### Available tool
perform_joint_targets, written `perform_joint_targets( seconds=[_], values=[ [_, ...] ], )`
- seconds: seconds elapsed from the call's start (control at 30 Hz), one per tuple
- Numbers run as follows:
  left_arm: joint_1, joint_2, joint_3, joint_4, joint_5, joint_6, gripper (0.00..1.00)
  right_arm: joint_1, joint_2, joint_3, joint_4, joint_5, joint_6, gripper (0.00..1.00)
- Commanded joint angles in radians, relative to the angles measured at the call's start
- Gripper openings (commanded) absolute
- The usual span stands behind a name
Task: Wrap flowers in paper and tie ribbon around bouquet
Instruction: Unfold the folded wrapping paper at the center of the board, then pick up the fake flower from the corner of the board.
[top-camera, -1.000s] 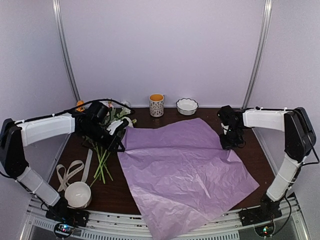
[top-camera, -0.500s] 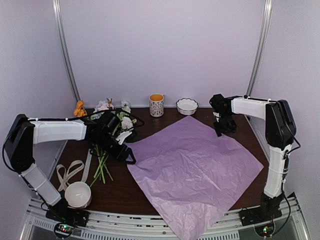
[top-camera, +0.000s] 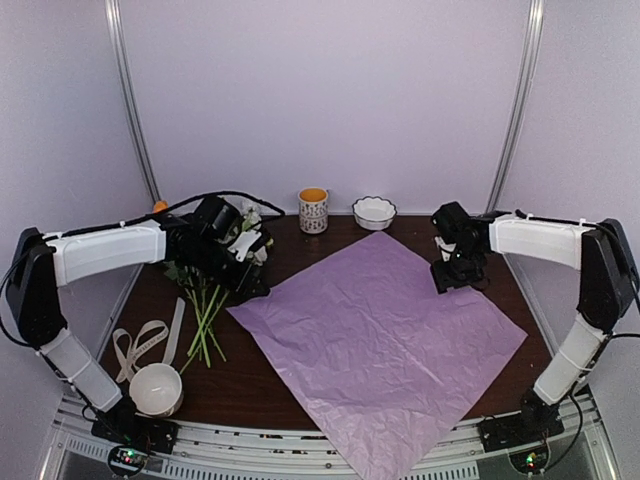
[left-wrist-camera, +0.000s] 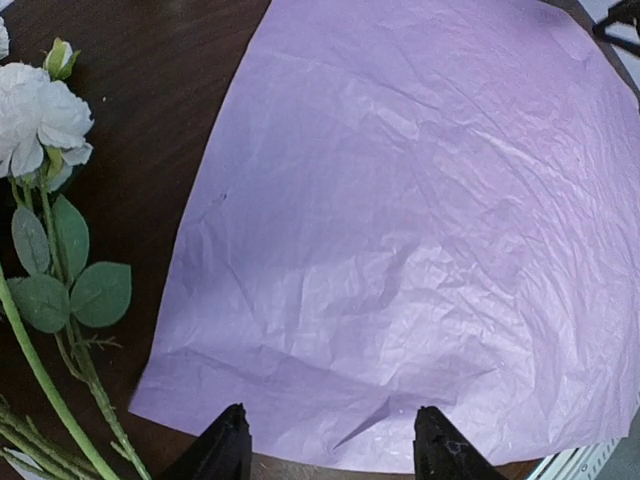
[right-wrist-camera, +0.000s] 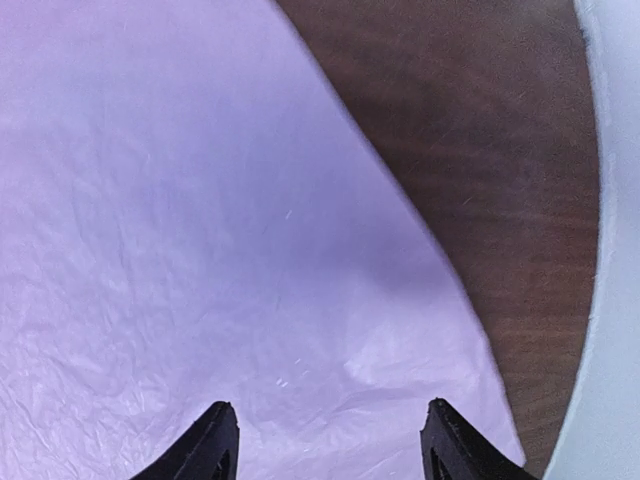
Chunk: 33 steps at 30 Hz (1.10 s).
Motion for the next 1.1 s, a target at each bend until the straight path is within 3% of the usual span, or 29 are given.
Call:
perform_joint_targets(
  seconds=[0.0, 0.1, 0.23, 0.4, 0.6, 0.7, 1.07],
  values=[
    [0.041, 0.060, 0.074, 0.031, -0.045, 0.017, 0.58, 0.026, 0.035, -0.188, 0.108, -0.110, 0.110, 0.61],
    [0.153, 0.051, 0.105, 0.020, -0.076, 0.011, 0.53, 0.035, 0.063, -0.196, 0.104, -0.069, 0.124, 0.55],
    [0.261, 0.075, 0.131, -0.041, -0.152, 0.035, 0.36, 0.039, 0.045, -0.163, 0.088, -0.080, 0.127, 0.53],
    [0.281, 0.187, 0.156, -0.119, -0.138, 0.084, 0.31, 0.062, -0.002, -0.141, 0.081, -0.104, 0.132, 0.54],
    [0.295, 0.239, 0.125, -0.079, -0.093, 0.072, 0.21, 0.079, -0.009, -0.141, 0.061, -0.109, 0.128, 0.54],
    [0.295, 0.242, 0.110, -0.078, -0.074, 0.075, 0.20, 0.082, -0.011, -0.146, 0.062, -0.109, 0.127, 0.54],
    [0.294, 0.280, 0.104, -0.109, -0.203, 0.082, 0.20, 0.100, -0.034, -0.126, 0.051, -0.108, 0.112, 0.55]
  ],
)
